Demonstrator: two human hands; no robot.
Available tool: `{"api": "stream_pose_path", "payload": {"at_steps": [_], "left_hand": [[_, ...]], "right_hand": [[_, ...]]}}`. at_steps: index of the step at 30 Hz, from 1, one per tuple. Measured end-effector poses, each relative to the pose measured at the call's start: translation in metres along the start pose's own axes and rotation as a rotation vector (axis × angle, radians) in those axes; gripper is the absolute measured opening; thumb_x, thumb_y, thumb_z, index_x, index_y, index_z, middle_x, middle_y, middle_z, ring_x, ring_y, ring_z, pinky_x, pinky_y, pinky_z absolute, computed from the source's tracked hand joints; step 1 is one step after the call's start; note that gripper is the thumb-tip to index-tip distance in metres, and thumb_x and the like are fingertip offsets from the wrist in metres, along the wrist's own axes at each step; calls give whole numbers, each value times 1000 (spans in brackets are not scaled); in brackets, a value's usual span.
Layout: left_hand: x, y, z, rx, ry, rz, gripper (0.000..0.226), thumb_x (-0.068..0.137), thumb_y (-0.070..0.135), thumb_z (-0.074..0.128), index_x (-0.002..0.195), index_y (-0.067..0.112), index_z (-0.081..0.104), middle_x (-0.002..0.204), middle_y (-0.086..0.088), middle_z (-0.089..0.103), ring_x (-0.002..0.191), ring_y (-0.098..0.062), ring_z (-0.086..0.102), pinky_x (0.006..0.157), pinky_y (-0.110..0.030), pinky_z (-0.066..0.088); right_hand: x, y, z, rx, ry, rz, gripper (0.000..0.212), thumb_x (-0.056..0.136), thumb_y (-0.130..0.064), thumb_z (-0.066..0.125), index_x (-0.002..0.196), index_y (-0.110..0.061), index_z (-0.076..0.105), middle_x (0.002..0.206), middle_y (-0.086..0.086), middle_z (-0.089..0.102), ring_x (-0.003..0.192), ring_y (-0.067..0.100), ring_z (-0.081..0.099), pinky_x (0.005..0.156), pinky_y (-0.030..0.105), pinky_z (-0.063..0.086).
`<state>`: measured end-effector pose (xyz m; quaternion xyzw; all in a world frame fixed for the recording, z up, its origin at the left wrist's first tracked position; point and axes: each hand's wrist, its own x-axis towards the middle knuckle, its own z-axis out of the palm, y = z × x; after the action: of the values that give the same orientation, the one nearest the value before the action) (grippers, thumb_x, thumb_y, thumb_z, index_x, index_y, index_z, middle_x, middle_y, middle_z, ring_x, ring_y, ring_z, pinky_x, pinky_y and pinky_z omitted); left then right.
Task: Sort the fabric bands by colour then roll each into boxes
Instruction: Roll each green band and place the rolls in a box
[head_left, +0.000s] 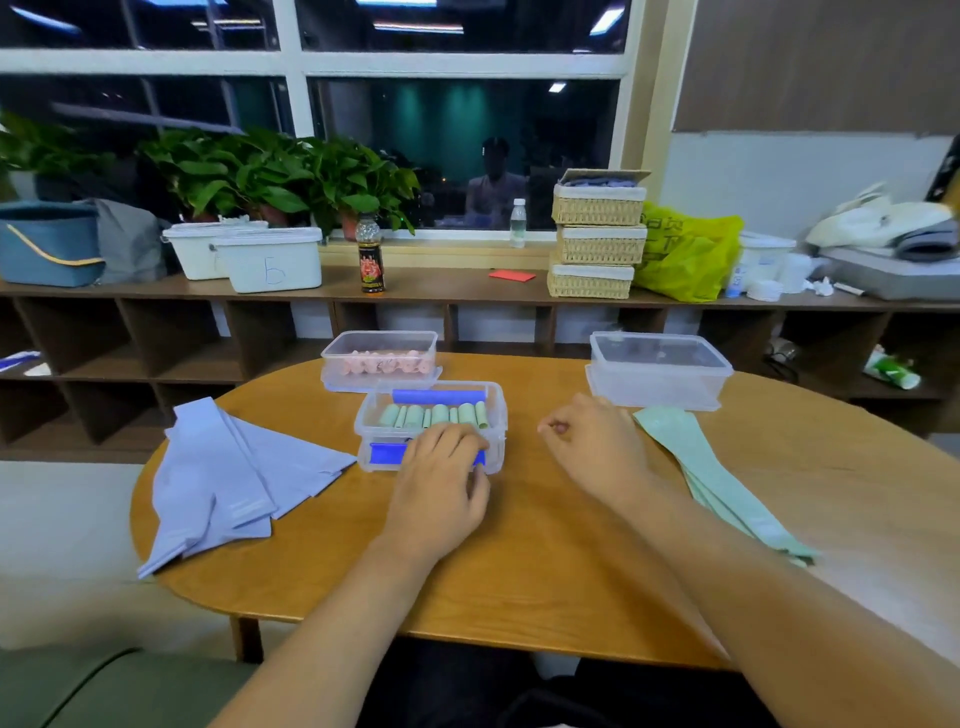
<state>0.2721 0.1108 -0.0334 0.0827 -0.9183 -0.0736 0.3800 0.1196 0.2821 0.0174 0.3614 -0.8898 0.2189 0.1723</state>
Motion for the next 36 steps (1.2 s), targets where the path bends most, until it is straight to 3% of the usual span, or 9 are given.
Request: {"api": "stream_pose_path", "payload": {"at_steps": [4, 10, 14, 18, 22, 26, 31, 36], "left_hand": [[2, 31, 21, -178, -84, 75, 23, 97, 27, 62, 118, 25, 71, 118, 13, 61, 118, -11, 52, 102, -24, 41], [15, 79, 49, -159, -218, 140, 27, 98, 36, 55, 118, 29, 72, 115, 15, 61, 113, -12, 51, 98, -34, 45], [22, 87, 58, -117, -270, 82, 29, 98, 40, 52, 120, 32, 69, 118, 17, 60, 115, -10, 49, 98, -36, 45], [24, 85, 61, -115, -279, 10, 28, 99, 39, 54, 123, 30, 65, 117, 15, 60, 114, -10, 48, 98, -34, 46], [21, 84, 62, -111, -244, -5, 24, 98, 38, 55, 119, 30, 65, 112, 15, 60, 109, -11, 48, 97, -34, 46], [20, 83, 65, -91, -219, -1, 23, 97, 37, 55, 117, 29, 64, 111, 13, 60, 110, -12, 49, 98, -32, 44], [20, 82, 66, -109, -201, 4, 22, 96, 35, 56, 115, 26, 62, 110, 11, 60, 110, -14, 50, 98, -32, 43], [19, 83, 63, -117, -207, -4, 24, 96, 35, 56, 117, 26, 62, 111, 11, 60, 111, -14, 50, 98, -31, 42]], "right_hand": [[-31, 41, -12, -164, 38, 36, 24, 104, -46, 55, 108, -37, 77, 110, -13, 67, 105, 13, 56, 95, 40, 49], [-49, 85, -31, -265, 22, 206, 28, 104, -36, 53, 125, -36, 72, 121, -8, 68, 108, 18, 57, 91, 41, 49], [-33, 111, -49, -300, -145, 338, 39, 100, -37, 55, 138, -32, 61, 130, 0, 66, 119, 25, 58, 93, 43, 45], [3, 130, -44, -313, -236, 332, 39, 101, -46, 57, 135, -28, 58, 122, 3, 67, 110, 26, 61, 88, 40, 49], [36, 142, -27, -352, -300, 303, 46, 102, -49, 51, 143, -27, 53, 134, 7, 63, 125, 31, 55, 105, 49, 47], [54, 150, -10, -338, -408, 277, 50, 104, -49, 48, 153, -38, 44, 148, 9, 56, 139, 35, 43, 114, 56, 35], [60, 153, -5, -344, -309, 272, 44, 100, -34, 55, 144, -35, 54, 137, 7, 63, 125, 32, 54, 105, 51, 45], [58, 151, -7, -169, -271, 221, 45, 91, -21, 64, 134, -30, 62, 129, 2, 69, 114, 27, 63, 95, 40, 54]]}}
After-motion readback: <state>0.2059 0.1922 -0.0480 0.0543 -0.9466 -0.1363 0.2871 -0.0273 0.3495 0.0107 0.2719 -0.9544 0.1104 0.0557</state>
